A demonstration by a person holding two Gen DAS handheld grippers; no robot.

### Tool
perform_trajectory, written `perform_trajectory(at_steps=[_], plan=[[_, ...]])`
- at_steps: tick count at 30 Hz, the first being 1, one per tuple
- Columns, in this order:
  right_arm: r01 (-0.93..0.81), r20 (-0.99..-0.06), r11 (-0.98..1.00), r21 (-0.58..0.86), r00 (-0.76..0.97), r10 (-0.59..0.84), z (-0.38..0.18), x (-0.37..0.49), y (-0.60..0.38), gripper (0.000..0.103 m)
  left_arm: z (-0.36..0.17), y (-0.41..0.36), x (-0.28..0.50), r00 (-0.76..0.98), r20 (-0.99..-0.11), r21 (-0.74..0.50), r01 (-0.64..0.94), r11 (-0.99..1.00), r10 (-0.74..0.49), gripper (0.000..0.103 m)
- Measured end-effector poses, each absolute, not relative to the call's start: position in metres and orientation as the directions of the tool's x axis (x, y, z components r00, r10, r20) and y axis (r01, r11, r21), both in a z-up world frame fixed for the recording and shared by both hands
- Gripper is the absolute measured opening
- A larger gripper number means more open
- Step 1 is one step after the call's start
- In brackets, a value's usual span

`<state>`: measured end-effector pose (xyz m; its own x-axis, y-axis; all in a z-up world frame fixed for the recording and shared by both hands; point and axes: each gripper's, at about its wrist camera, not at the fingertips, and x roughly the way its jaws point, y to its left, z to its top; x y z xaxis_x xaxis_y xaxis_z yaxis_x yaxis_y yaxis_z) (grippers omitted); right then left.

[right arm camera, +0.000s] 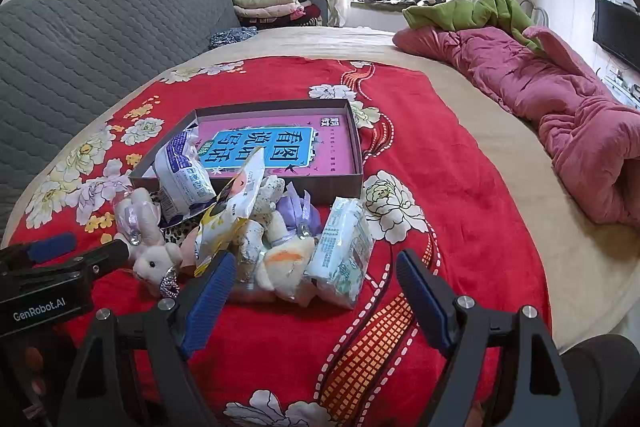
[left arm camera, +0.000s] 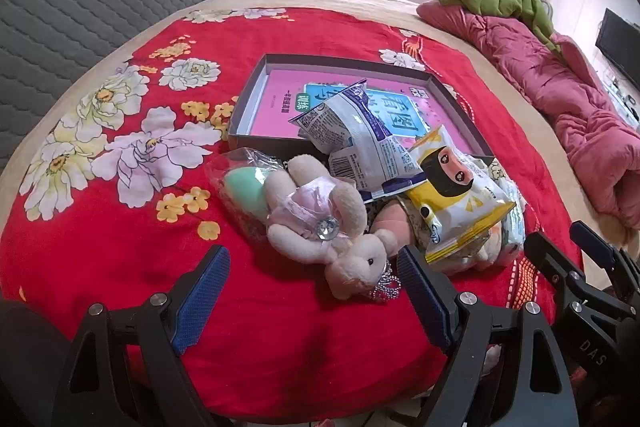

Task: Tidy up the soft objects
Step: 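Move both tools over the pile of plush toys and snack packs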

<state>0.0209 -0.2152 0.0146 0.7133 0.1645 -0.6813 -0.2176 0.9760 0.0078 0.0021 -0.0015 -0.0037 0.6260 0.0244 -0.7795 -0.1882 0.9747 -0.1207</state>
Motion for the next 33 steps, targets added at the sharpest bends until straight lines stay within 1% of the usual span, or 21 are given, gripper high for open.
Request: perform_trajectory(at_steps=[16, 33], plan=[[-0.222, -0.678, 0.975, 0.005, 0.716, 0.167, 0.0160, 0.0199, -0.2145, 0.081, -0.0048, -0.0022, 0.0020, 0.626, -0.779, -0.131, -0.184, 0.974, 0.014, 0.086], [-0.217, -0.674, 0.976, 0.009, 0.720, 0.166, 0.0181, 0.0206, -0.2183, 0.081, -0.0052, -0.0019, 0.0025, 0.632, -0.775, -0.167, -0.167, 0.972, -0.025, 0.086]])
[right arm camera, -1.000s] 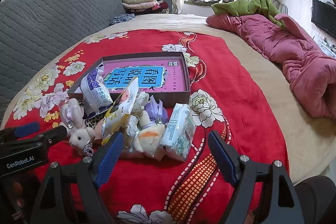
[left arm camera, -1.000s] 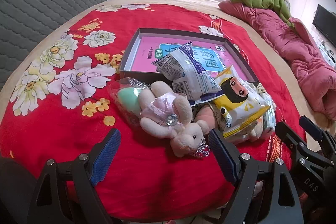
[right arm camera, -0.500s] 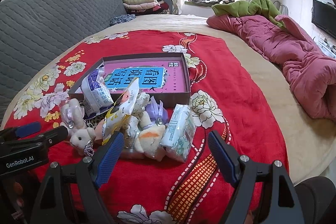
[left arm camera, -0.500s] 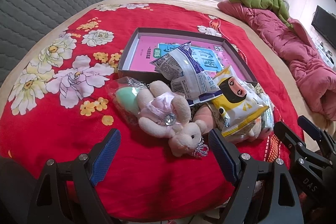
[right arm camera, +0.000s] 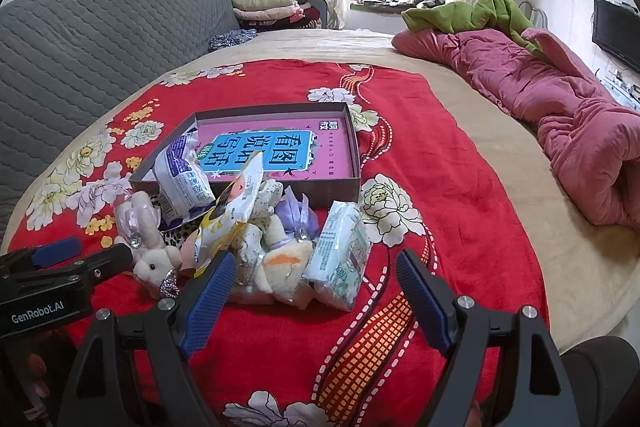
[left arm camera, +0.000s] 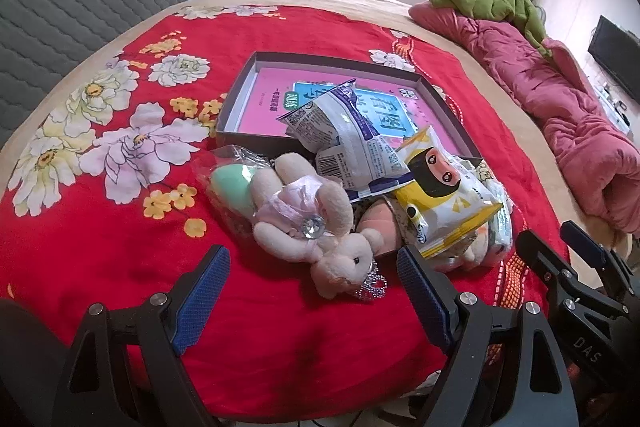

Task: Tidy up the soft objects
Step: 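Move both tools over the pile of plush toys and snack packs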

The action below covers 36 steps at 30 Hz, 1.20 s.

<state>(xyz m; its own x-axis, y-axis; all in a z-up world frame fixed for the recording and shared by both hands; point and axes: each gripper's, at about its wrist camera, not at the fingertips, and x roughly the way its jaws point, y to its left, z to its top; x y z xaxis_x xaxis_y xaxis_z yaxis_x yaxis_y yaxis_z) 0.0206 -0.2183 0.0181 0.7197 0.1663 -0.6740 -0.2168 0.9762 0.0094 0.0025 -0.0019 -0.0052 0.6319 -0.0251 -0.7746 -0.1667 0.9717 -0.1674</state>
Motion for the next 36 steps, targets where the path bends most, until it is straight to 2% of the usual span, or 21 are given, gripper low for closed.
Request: perform_trajectory(at_steps=[10, 23, 27, 29, 31, 36], plan=[[-0.198, -0.683, 0.980, 0.018, 0.714, 0.156, 0.017, 0.023, -0.223, 0.081, -0.011, 0.001, 0.004, 0.609, -0.792, -0.186, -0.176, 0.967, -0.042, 0.086], [-0.109, -0.695, 0.990, 0.089, 0.705, 0.140, 0.013, 0.042, -0.256, 0.081, -0.033, 0.007, 0.018, 0.565, -0.804, -0.360, -0.212, 0.909, -0.186, 0.085], [-0.079, -0.700, 0.992, 0.102, 0.703, 0.128, 0.009, 0.049, -0.267, 0.081, -0.042, 0.009, 0.027, 0.553, -0.804, -0.406, -0.241, 0.881, -0.220, 0.075], [-0.070, -0.702, 0.992, 0.101, 0.702, 0.121, 0.007, 0.053, -0.270, 0.081, -0.047, 0.009, 0.031, 0.542, -0.806, -0.427, -0.254, 0.868, -0.238, 0.063], [-0.063, -0.704, 0.992, 0.107, 0.700, 0.120, 0.006, 0.056, -0.273, 0.081, -0.052, 0.010, 0.036, 0.536, -0.805, -0.443, -0.261, 0.858, -0.253, 0.058], [-0.049, -0.721, 0.993, 0.106, 0.683, 0.111, -0.001, 0.062, -0.276, 0.081, -0.061, 0.012, 0.044, 0.523, -0.806, -0.469, -0.274, 0.840, -0.279, 0.056]])
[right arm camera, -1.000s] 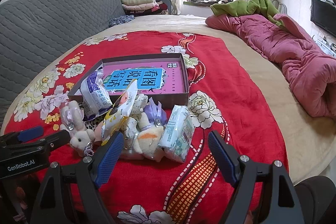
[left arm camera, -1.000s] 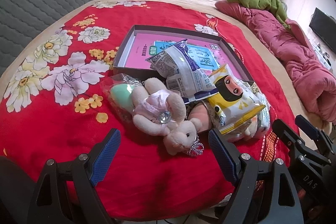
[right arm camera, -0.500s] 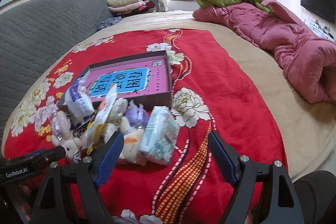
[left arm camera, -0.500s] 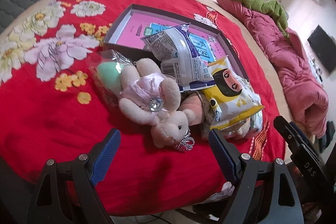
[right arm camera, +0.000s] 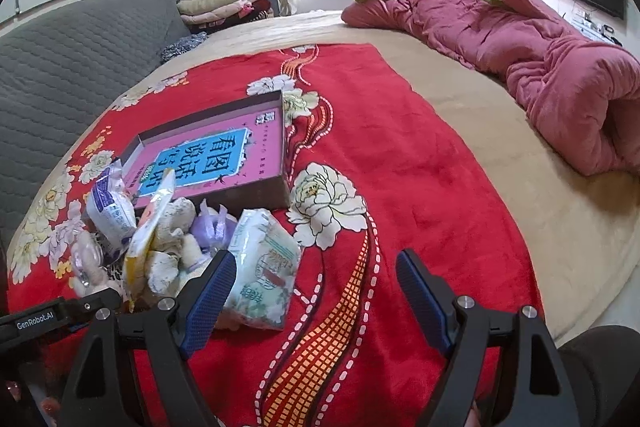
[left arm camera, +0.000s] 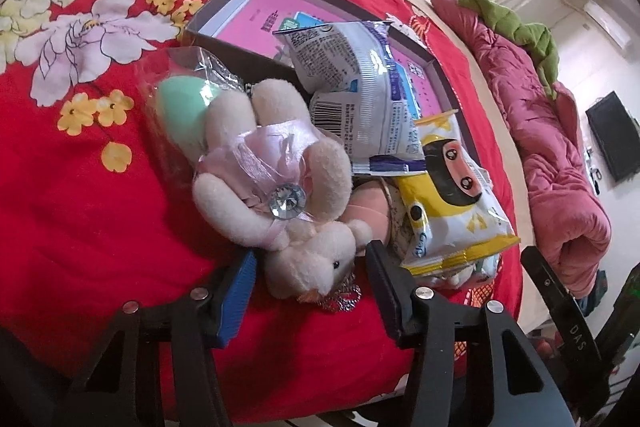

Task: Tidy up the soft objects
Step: 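Move both tools over the pile of plush toys and snack packs, then grasp the pink-dressed plush bunny with the left tool while the right tool grasps the white tissue pack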

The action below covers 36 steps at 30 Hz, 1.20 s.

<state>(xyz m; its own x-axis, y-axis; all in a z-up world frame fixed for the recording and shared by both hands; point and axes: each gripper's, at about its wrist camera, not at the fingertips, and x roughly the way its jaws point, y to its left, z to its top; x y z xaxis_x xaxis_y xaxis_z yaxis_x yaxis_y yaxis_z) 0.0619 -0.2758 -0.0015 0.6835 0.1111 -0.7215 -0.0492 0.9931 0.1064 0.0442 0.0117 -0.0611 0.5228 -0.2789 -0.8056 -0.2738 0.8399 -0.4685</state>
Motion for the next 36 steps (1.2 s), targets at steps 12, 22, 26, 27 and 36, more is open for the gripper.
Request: perform_trajectory(at_steps=[12, 22, 26, 27, 36], plan=[[-0.093, -0.764, 0.975, 0.203, 0.607, 0.217, -0.023, 0.078, -0.272, 0.081, -0.073, 0.019, 0.058, 0.538, -0.766, -0.553, -0.274, 0.787, -0.352, 0.055], [-0.126, -0.782, 0.971, 0.206, 0.576, 0.240, -0.032, 0.094, -0.254, 0.069, -0.075, 0.026, 0.058, 0.551, -0.744, -0.585, -0.262, 0.768, -0.378, 0.047], [-0.123, -0.778, 0.964, 0.237, 0.571, 0.264, -0.032, 0.095, -0.260, 0.047, -0.075, 0.027, 0.058, 0.553, -0.742, -0.586, -0.258, 0.769, -0.380, 0.046], [-0.122, -0.779, 0.963, 0.240, 0.567, 0.266, -0.032, 0.095, -0.262, 0.044, -0.074, 0.026, 0.059, 0.553, -0.742, -0.585, -0.257, 0.769, -0.380, 0.045], [-0.134, -0.781, 0.946, 0.294, 0.537, 0.319, -0.033, 0.095, -0.271, 0.021, -0.070, 0.023, 0.055, 0.560, -0.731, -0.586, -0.225, 0.779, -0.389, 0.043]])
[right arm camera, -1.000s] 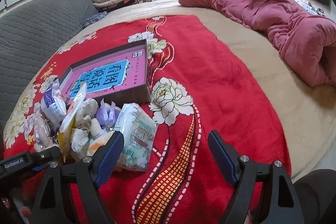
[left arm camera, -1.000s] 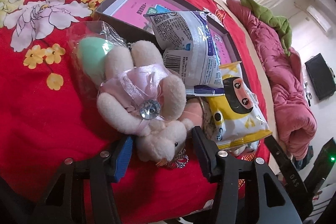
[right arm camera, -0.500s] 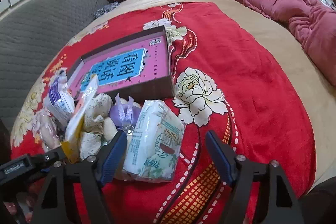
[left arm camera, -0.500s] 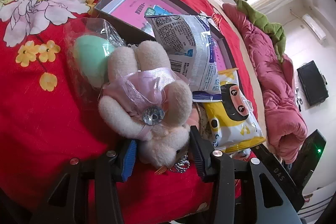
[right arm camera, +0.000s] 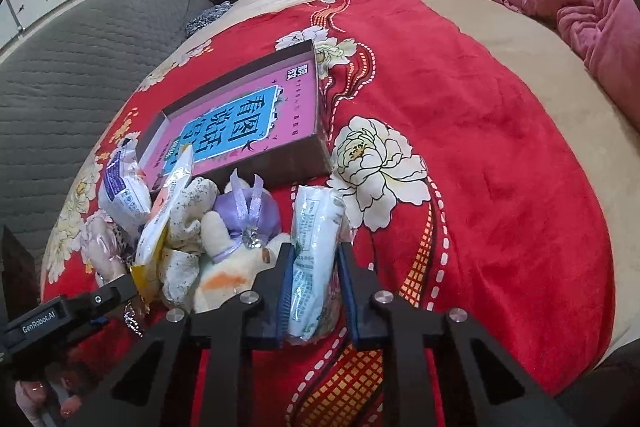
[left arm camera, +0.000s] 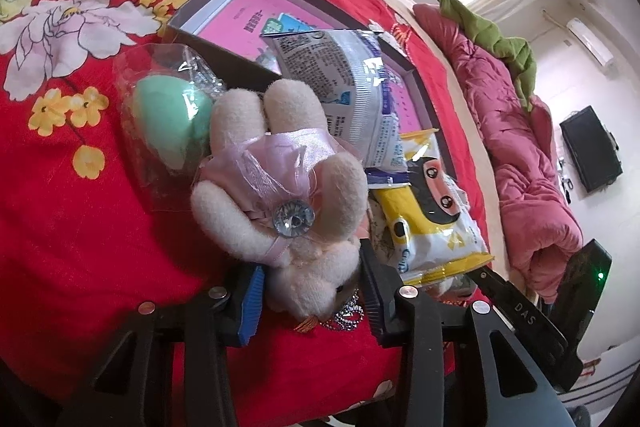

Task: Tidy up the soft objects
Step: 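Grasp the pink-dressed plush bunny with the left tool while the right tool grasps the white tissue pack, then lift the bunny with the left tool while the right tool carries the tissue pack over the pink box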

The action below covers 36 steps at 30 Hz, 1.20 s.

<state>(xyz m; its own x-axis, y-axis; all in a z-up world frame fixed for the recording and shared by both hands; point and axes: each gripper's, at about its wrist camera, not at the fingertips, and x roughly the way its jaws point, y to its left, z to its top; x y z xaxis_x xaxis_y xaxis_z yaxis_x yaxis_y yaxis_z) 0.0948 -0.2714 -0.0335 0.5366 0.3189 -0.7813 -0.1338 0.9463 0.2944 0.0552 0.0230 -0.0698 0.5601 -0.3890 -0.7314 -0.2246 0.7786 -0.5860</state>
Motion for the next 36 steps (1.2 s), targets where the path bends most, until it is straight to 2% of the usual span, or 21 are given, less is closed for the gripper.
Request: perform_trajectory(at_steps=[5, 21, 36], plan=[[-0.155, -0.745, 0.953, 0.260, 0.595, 0.300, -0.020, 0.090, -0.271, 0.020, -0.063, 0.022, 0.053, 0.576, -0.722, -0.579, -0.198, 0.791, -0.384, 0.043], [-0.201, -0.661, 0.937, 0.285, 0.667, 0.345, 0.005, 0.087, -0.271, 0.020, -0.031, 0.031, 0.032, 0.629, -0.697, -0.543, -0.152, 0.826, -0.343, 0.043], [-0.302, -0.573, 0.897, 0.324, 0.692, 0.440, 0.026, 0.087, -0.262, 0.020, 0.012, 0.065, 0.031, 0.730, -0.644, -0.481, -0.154, 0.863, -0.228, 0.043]])
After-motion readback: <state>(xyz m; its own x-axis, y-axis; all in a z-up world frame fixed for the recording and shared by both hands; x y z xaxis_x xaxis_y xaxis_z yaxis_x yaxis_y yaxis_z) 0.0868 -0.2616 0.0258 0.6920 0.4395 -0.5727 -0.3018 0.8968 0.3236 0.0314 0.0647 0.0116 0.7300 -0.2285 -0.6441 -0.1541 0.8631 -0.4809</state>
